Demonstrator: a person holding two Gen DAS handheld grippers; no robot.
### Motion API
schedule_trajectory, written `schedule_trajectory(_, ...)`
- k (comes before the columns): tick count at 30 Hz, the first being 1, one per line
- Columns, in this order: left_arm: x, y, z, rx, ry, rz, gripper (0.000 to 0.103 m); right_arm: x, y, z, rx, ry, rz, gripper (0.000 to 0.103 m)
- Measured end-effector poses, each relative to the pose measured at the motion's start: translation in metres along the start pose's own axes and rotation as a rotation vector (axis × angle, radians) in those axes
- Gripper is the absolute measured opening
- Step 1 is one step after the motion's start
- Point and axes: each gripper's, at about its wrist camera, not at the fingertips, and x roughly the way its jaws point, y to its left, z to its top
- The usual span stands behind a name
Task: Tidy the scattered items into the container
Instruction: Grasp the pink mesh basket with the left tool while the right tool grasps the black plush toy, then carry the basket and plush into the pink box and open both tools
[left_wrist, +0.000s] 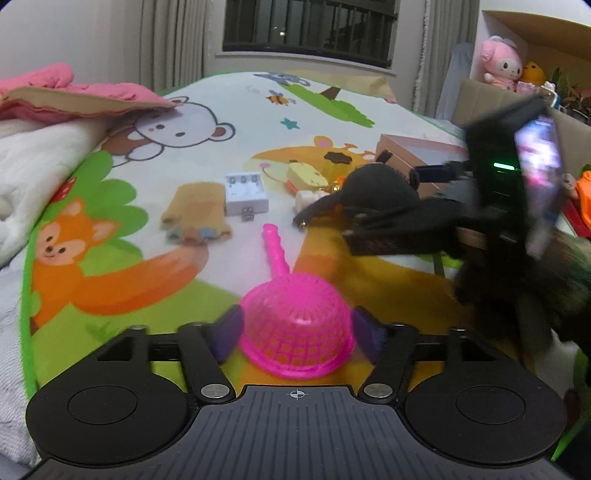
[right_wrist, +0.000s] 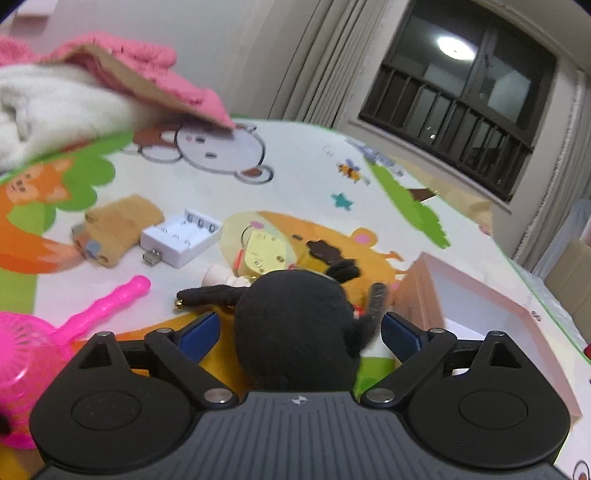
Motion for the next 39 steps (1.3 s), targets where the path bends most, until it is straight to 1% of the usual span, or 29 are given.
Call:
schedule_trajectory(1, -0.003, 0.000, -0.001, 0.003, -0.008, 0.000, 0.090, 0.002, 0.000, 0.001, -0.003, 0.016, 0.011, 0.076)
schedule_trajectory(2, -0.006, 0.001, -0.002, 0.004, -0.017, 0.002, 0.095, 0.001, 0.000, 0.001, -0.001, 0.030, 0.016, 0.073)
schedule_trajectory(3, -0.008, 0.001, -0.003, 0.006, -0.024, 0.002, 0.095, -0.002, -0.001, 0.002, 0.008, 0.034, 0.020, 0.069)
schedule_trajectory(7, -0.009, 0.002, -0.005, 0.009, -0.037, 0.003, 0.099, -0.035, -0.016, 0.000, 0.113, 0.054, 0.107, 0.068)
schedule_trajectory(10, -0.004, -0.001, -0.008, 0.017, -0.031, 0.028, 0.100, -0.069, -0.033, -0.011, 0.228, 0.086, 0.203, 0.068)
schedule_trajectory(12, -0.003, -0.002, -0.011, 0.019, -0.031, 0.033, 0.100, -0.088, -0.043, -0.023, 0.302, 0.115, 0.241, 0.068)
schedule_trajectory(15, 0.002, -0.004, -0.012, 0.013, -0.020, 0.031, 0.101, -0.100, -0.053, -0.041, 0.372, 0.159, 0.236, 0.069)
schedule_trajectory(17, 0.007, -0.005, -0.011, 0.009, -0.012, 0.038, 0.101, -0.107, -0.052, -0.052, 0.357, 0.145, 0.190, 0.075)
schedule_trajectory(18, 0.010, -0.006, -0.010, 0.008, -0.010, 0.044, 0.101, -0.109, -0.051, -0.055, 0.345, 0.139, 0.170, 0.084)
schedule_trajectory(19, 0.014, -0.007, -0.008, 0.008, -0.008, 0.051, 0.101, -0.109, -0.050, -0.057, 0.335, 0.134, 0.159, 0.089)
schedule_trajectory(22, 0.025, -0.008, -0.004, 0.016, 0.003, 0.076, 0.101, -0.106, -0.045, -0.060, 0.312, 0.127, 0.165, 0.089)
schedule_trajectory(24, 0.032, -0.007, -0.001, 0.022, 0.012, 0.088, 0.101, -0.103, -0.043, -0.061, 0.295, 0.109, 0.153, 0.089)
schedule_trajectory(26, 0.036, -0.008, 0.000, 0.028, 0.016, 0.091, 0.099, -0.101, -0.043, -0.061, 0.286, 0.094, 0.130, 0.080)
schedule_trajectory(27, 0.036, -0.008, -0.001, 0.033, 0.015, 0.094, 0.087, -0.100, -0.044, -0.061, 0.291, 0.095, 0.135, 0.065)
schedule_trajectory(28, 0.036, -0.009, -0.001, 0.039, 0.017, 0.096, 0.079, -0.100, -0.048, -0.061, 0.305, 0.099, 0.150, 0.057)
schedule_trajectory(31, 0.031, -0.012, -0.001, 0.049, 0.014, 0.096, 0.080, -0.102, -0.056, -0.061, 0.325, 0.096, 0.168, 0.057)
schedule_trajectory(32, 0.028, -0.014, -0.002, 0.058, 0.010, 0.095, 0.080, -0.103, -0.057, -0.060, 0.314, 0.085, 0.173, 0.058)
schedule_trajectory(33, 0.025, -0.016, -0.002, 0.065, 0.006, 0.096, 0.080, -0.103, -0.056, -0.058, 0.300, 0.071, 0.179, 0.070)
schedule_trajectory(34, 0.022, -0.018, -0.003, 0.067, 0.003, 0.099, 0.080, -0.103, -0.055, -0.055, 0.285, 0.053, 0.178, 0.091)
schedule_trajectory(35, 0.020, -0.019, -0.003, 0.066, 0.001, 0.103, 0.080, -0.101, -0.053, -0.053, 0.268, 0.033, 0.169, 0.097)
schedule_trajectory(36, 0.018, -0.021, -0.003, 0.062, 0.002, 0.106, 0.080, -0.098, -0.050, -0.051, 0.246, 0.018, 0.159, 0.099)
schedule_trajectory(39, 0.011, -0.027, -0.003, 0.065, 0.002, 0.112, 0.080, -0.079, -0.042, -0.046, 0.191, 0.026, 0.147, 0.099)
